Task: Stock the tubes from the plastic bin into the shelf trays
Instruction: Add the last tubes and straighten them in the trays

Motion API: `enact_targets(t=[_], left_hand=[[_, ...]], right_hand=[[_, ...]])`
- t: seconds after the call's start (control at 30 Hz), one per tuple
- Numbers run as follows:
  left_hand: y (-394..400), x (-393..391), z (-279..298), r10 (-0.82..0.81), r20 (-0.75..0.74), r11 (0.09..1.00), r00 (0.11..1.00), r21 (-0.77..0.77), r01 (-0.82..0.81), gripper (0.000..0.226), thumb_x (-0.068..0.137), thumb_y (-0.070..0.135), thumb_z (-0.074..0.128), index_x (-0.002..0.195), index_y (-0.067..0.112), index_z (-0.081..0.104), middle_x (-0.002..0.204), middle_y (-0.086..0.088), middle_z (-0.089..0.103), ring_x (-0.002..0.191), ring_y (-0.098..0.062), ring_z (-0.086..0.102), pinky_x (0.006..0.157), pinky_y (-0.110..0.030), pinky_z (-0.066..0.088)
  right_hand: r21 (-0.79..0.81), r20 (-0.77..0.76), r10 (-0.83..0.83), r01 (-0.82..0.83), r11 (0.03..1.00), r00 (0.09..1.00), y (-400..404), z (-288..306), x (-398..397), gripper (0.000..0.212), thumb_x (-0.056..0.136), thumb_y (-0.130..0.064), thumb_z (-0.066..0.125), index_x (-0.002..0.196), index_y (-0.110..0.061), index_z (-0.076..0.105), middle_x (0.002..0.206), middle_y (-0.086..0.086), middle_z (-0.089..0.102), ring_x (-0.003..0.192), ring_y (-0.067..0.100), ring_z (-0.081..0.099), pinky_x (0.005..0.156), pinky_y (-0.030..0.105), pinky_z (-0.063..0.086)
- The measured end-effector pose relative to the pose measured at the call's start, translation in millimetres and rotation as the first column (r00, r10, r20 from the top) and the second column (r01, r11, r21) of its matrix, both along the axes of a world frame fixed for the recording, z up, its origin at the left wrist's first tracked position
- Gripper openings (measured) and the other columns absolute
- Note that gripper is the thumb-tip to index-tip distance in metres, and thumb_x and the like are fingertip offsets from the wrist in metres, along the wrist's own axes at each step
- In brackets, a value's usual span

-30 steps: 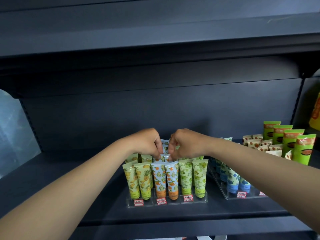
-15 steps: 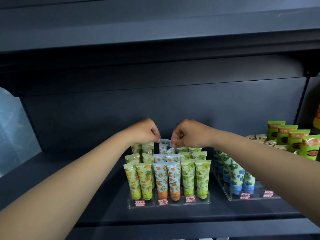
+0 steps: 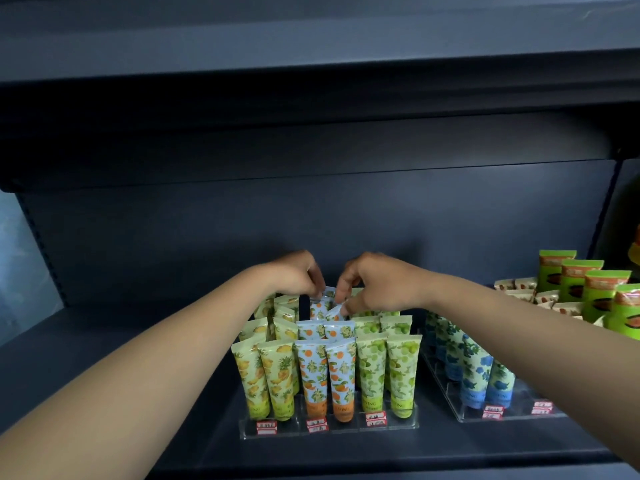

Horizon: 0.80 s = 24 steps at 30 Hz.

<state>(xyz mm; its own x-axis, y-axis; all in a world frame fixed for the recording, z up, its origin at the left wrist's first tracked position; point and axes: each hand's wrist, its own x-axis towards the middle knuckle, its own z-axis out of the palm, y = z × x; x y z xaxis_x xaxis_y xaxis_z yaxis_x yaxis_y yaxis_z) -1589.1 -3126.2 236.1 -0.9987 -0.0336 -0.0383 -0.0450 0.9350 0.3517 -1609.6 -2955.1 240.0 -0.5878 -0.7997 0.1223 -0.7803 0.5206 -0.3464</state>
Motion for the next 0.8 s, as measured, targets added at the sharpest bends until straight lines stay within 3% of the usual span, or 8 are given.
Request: enact_targets(t=[0.13,0.33,0.57,0.8], left_hand=[[-0.5,-5.3,-2.0,-0.003,0.011,1.0,1.0,-0.011,0.003,0.018,0.079,0.01,0.071,0.097,0.012,0.074,0.095,0.001,0.071,0.089,-0.01,0.06,0.08,-0.024,0.046],[-0.1,-7.9,-2.1,0.0,0.044,1.0,0.999,-0.015,0.001,0.019,0.079,0.01,0.071,0.098,0.01,0.073,0.087,0.005,0.065,0.084,-0.008,0.057,0.077,-0.019,0.042],[-3.1,3.5,3.8,0.004,0.054,1.0,0.999,0.02,-0.005,0.018,0.079,0.011,0.071,0.097,0.014,0.074,0.08,0.012,0.063,0.082,-0.006,0.056,0.077,-0.019,0.041],[-1.1,18.2,4.2,0.003,0.011,0.998,1.0,0.057,-0.003,0.014,0.077,0.014,0.073,0.091,0.012,0.075,0.068,0.015,0.062,0.066,0.002,0.052,0.062,-0.014,0.04]], right_hand=[[-0.017,0.017,0.015,-0.014,1.0,1.0,2.7,-0.1,-1.9,0.015,0.076,-0.025,0.076,0.091,-0.022,0.075,0.091,-0.012,0.067,0.086,0.002,0.058,0.078,0.019,0.045],[-0.035,0.039,0.006,-0.005,0.999,0.999,7.7,2.3,-5.3,0.013,0.075,-0.03,0.077,0.086,-0.024,0.073,0.094,-0.005,0.07,0.091,0.014,0.063,0.084,0.031,0.05],[-0.04,0.035,0.029,-0.028,0.999,0.999,3.5,0.1,-3.0,0.008,0.078,-0.027,0.075,0.085,-0.024,0.074,0.094,-0.008,0.068,0.092,0.008,0.059,0.087,0.029,0.048],[-0.019,-0.001,0.027,-0.027,0.999,1.0,-8.0,-2.8,1.4,0.004,0.081,-0.021,0.07,0.082,-0.021,0.075,0.084,-0.012,0.064,0.084,0.004,0.057,0.08,0.023,0.046]])
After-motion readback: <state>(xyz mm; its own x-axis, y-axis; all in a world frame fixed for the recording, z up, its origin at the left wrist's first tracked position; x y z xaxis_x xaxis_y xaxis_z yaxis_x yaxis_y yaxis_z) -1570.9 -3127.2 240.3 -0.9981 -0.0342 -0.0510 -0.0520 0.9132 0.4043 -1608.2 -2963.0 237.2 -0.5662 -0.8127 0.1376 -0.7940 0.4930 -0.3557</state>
